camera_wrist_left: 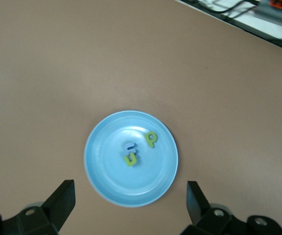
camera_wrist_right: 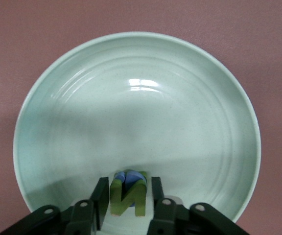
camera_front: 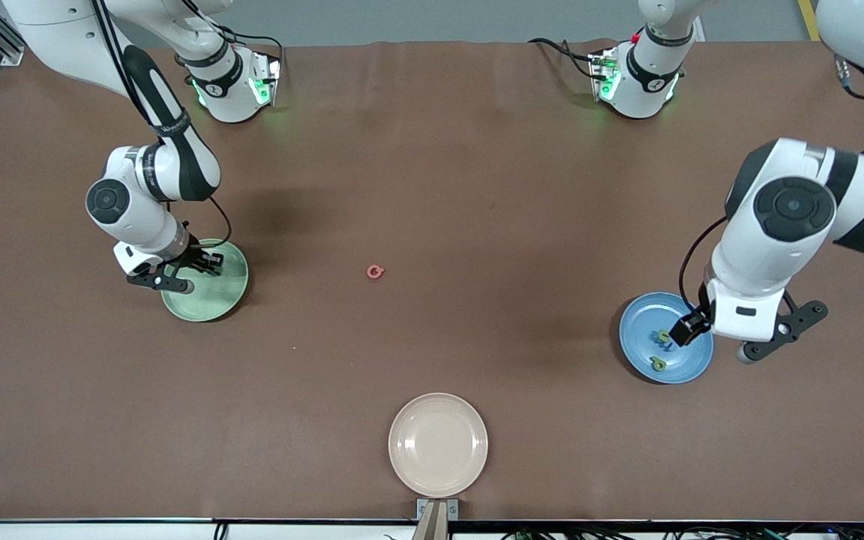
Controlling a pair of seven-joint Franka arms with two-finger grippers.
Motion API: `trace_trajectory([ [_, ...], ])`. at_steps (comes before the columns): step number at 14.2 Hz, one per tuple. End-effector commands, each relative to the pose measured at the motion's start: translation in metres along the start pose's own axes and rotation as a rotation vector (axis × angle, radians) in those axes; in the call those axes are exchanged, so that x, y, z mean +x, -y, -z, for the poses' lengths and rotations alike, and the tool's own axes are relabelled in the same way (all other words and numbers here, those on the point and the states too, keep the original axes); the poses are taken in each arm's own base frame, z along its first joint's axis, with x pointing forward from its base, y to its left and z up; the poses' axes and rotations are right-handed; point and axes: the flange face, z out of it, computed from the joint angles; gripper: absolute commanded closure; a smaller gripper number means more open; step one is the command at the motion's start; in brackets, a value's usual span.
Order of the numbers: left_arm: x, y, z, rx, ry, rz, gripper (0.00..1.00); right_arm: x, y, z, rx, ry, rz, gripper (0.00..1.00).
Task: Sort upper and lower case letters into plates
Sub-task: 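Open both grippers over the plates and lift the left gripper away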
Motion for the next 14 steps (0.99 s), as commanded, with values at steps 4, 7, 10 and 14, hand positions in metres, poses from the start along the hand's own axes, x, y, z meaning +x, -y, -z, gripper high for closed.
trace_trajectory([
  [4, 0.015, 0.015, 0.066, -0.001, 0.052, -0.196, 0.00, -0.003, 0.000, 0.002, 0.003, -0.003, -0.005, 0.00],
  [7, 0.014, 0.035, 0.107, -0.043, 0.083, -0.214, 0.00, 0.004, 0.011, 0.013, 0.002, 0.009, -0.043, 0.00],
  [10, 0.014, 0.070, 0.139, -0.099, 0.138, -0.236, 0.00, 0.011, 0.053, 0.034, -0.006, 0.026, -0.128, 0.00],
  [14, 0.003, 0.112, 0.173, -0.045, 0.159, -0.363, 0.00, 0.004, 0.140, 0.056, 0.015, -0.027, -0.279, 0.00],
])
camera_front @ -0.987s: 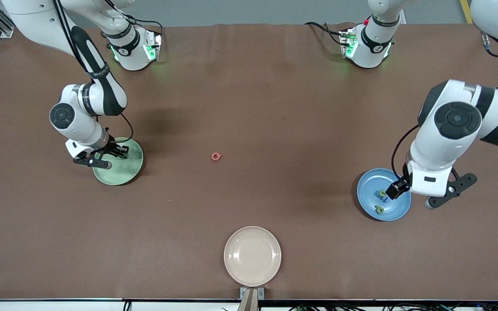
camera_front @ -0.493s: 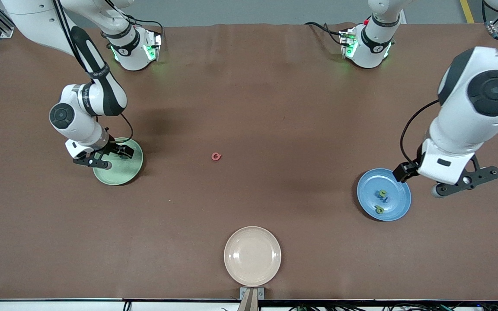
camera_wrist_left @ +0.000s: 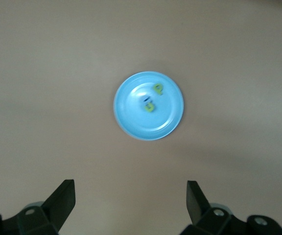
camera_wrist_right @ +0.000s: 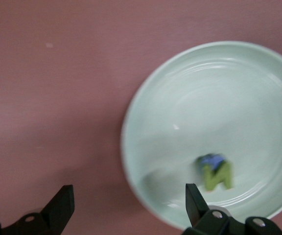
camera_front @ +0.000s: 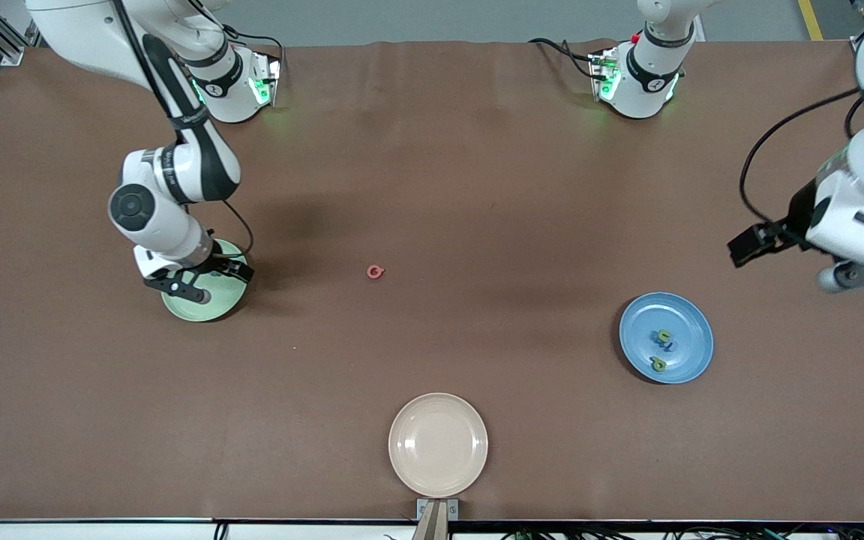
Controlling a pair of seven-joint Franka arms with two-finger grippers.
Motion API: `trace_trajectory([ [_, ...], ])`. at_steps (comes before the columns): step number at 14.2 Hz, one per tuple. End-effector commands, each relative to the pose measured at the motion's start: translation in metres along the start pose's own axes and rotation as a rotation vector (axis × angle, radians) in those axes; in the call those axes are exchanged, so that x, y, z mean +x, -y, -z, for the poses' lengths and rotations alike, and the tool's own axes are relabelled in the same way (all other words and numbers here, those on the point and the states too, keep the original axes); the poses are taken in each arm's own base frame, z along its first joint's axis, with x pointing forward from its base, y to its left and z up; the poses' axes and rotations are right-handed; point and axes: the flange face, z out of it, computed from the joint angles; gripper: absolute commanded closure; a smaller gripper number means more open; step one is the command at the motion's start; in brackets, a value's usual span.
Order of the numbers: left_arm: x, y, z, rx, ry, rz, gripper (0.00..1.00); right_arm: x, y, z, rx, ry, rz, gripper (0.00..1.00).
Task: Sort upper and lower case letters into plates
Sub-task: 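Grasp the pink Q with the right gripper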
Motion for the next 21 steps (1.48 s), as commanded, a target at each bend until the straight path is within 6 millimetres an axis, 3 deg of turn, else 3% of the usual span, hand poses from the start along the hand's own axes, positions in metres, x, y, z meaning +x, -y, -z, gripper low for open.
trace_trajectory([
  [1, -0.023, 0.022, 0.024, 0.046, 0.010, -0.097, 0.00, -0.025, 0.058, 0.015, 0.017, -0.023, -0.107, 0.00],
  [6, -0.047, 0.081, 0.031, -0.038, 0.054, -0.194, 0.00, -0.059, 0.174, -0.007, 0.036, -0.046, -0.301, 0.00],
  [8, -0.050, 0.080, 0.026, -0.058, 0.068, -0.178, 0.00, -0.074, 0.207, -0.024, 0.034, -0.049, -0.349, 0.00],
  [14, -0.050, 0.068, 0.021, -0.090, 0.070, -0.149, 0.00, -0.112, 0.240, -0.053, 0.017, -0.042, -0.399, 0.15],
  [21, -0.049, 0.065, 0.024, -0.089, 0.042, -0.155, 0.00, -0.127, 0.248, -0.057, 0.014, -0.040, -0.392, 0.38],
])
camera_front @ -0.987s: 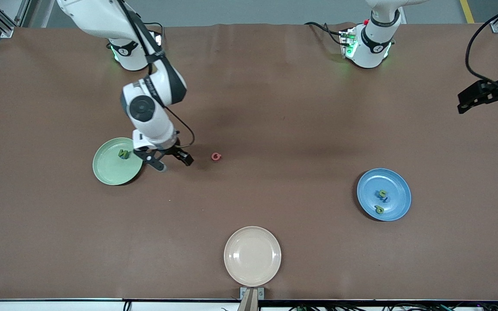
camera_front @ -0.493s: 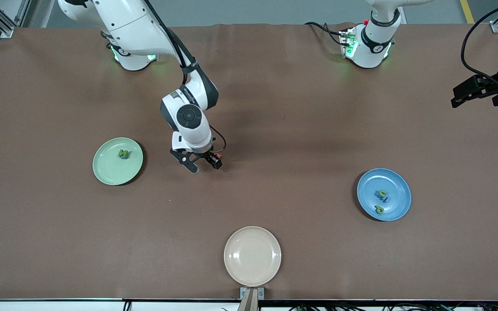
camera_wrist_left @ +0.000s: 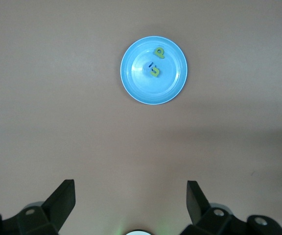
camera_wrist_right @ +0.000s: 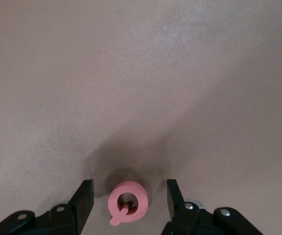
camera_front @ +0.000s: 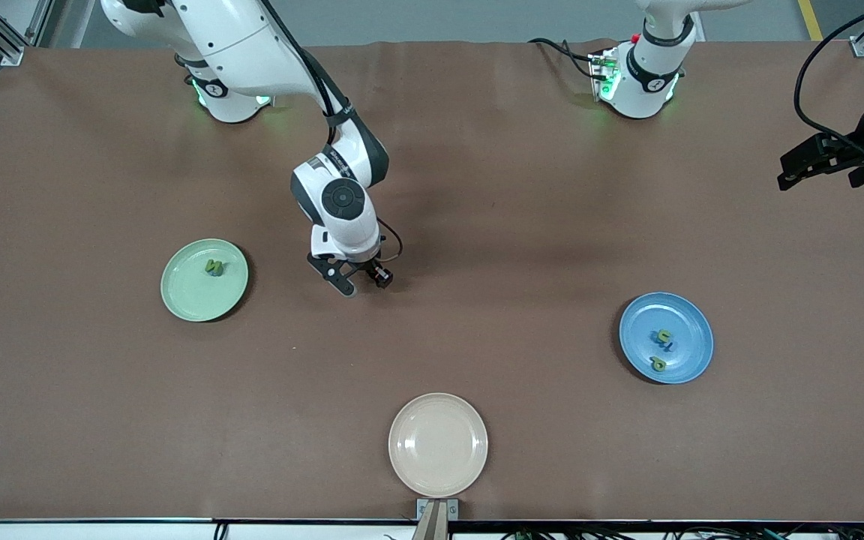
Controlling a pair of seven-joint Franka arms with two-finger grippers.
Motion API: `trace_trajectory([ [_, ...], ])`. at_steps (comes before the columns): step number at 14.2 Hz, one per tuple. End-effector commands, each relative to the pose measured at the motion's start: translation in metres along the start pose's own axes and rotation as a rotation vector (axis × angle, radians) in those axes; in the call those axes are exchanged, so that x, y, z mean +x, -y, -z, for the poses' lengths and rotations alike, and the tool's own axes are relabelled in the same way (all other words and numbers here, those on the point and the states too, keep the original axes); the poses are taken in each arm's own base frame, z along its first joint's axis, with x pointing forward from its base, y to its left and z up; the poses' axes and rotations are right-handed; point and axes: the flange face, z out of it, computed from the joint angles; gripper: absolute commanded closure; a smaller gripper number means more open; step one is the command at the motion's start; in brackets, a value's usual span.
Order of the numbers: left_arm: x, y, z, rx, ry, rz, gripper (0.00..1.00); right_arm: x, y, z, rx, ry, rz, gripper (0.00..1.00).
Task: Sort upper and lower case letters into plates
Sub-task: 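Grasp the pink Q with the right gripper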
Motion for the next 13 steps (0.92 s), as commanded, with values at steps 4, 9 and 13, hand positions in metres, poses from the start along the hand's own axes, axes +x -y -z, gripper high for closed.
trace_trajectory([
  [4, -0.002, -0.003, 0.000, 0.000, -0.033, 0.005, 0.00, -0.012, 0.005, -0.001, 0.003, -0.002, -0.013, 0.44],
  [9, 0.001, -0.002, 0.001, 0.001, -0.048, 0.006, 0.00, -0.013, 0.004, -0.001, 0.000, -0.001, -0.011, 0.94],
  [13, 0.001, -0.002, 0.001, 0.001, -0.047, 0.006, 0.00, 0.014, -0.006, 0.010, -0.043, 0.006, 0.044, 1.00],
])
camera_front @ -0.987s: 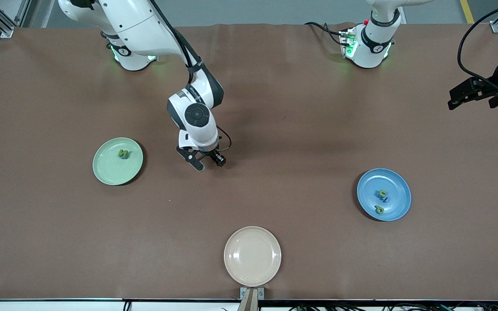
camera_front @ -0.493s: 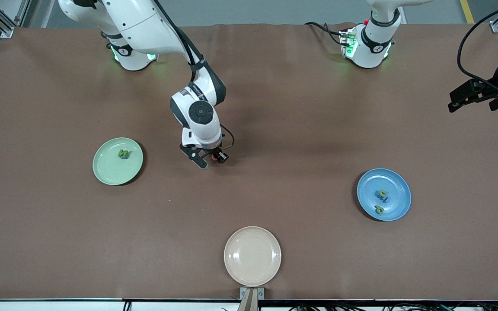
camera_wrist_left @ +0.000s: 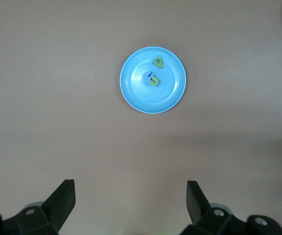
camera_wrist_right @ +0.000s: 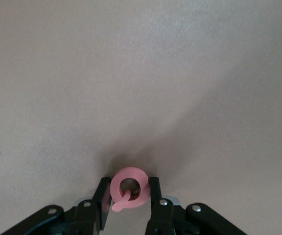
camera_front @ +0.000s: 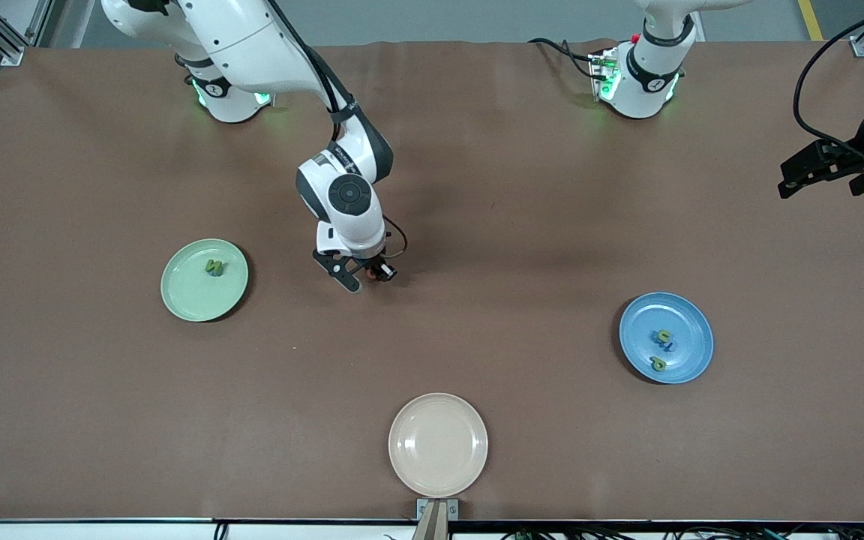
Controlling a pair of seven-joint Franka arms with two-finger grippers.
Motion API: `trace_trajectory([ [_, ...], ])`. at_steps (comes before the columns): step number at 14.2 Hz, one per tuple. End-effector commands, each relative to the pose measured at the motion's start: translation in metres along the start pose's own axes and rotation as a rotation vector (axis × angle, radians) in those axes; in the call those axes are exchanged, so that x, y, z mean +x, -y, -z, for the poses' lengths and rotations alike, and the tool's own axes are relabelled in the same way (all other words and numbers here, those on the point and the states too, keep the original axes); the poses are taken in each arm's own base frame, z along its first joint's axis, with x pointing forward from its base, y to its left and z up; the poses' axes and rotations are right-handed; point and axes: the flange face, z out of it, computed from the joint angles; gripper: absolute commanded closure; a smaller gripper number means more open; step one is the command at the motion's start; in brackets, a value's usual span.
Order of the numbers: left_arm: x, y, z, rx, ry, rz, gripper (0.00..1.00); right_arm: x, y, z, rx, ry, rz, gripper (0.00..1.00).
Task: Sort upper and lower case letters into plates
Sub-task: 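Carry the pink Q to the green plate and release it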
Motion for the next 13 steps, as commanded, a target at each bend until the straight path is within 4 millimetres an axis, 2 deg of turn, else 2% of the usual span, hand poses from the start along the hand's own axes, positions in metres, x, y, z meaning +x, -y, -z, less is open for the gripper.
trace_trajectory([
  [1, -0.005, -0.001, 0.004, 0.004, -0.015, 0.007, 0.00, 0.039, -0.013, 0.031, -0.053, 0.021, 0.052, 1.00],
  [4, -0.005, -0.001, 0.005, 0.003, -0.015, 0.009, 0.00, 0.102, -0.052, 0.064, -0.055, 0.042, 0.146, 1.00],
  [6, -0.006, 0.001, 0.005, 0.003, -0.015, 0.010, 0.00, 0.140, -0.094, 0.077, -0.050, 0.057, 0.225, 1.00],
  [7, -0.006, 0.001, 0.006, 0.003, -0.015, 0.007, 0.00, 0.154, -0.112, 0.082, -0.045, 0.062, 0.261, 1.00],
  [10, -0.006, 0.000, 0.007, 0.003, -0.015, 0.007, 0.00, 0.196, -0.170, 0.086, -0.038, 0.080, 0.349, 1.00],
  [13, -0.007, -0.002, 0.008, 0.003, -0.018, 0.003, 0.00, 0.224, -0.213, 0.075, -0.018, 0.073, 0.410, 1.00],
])
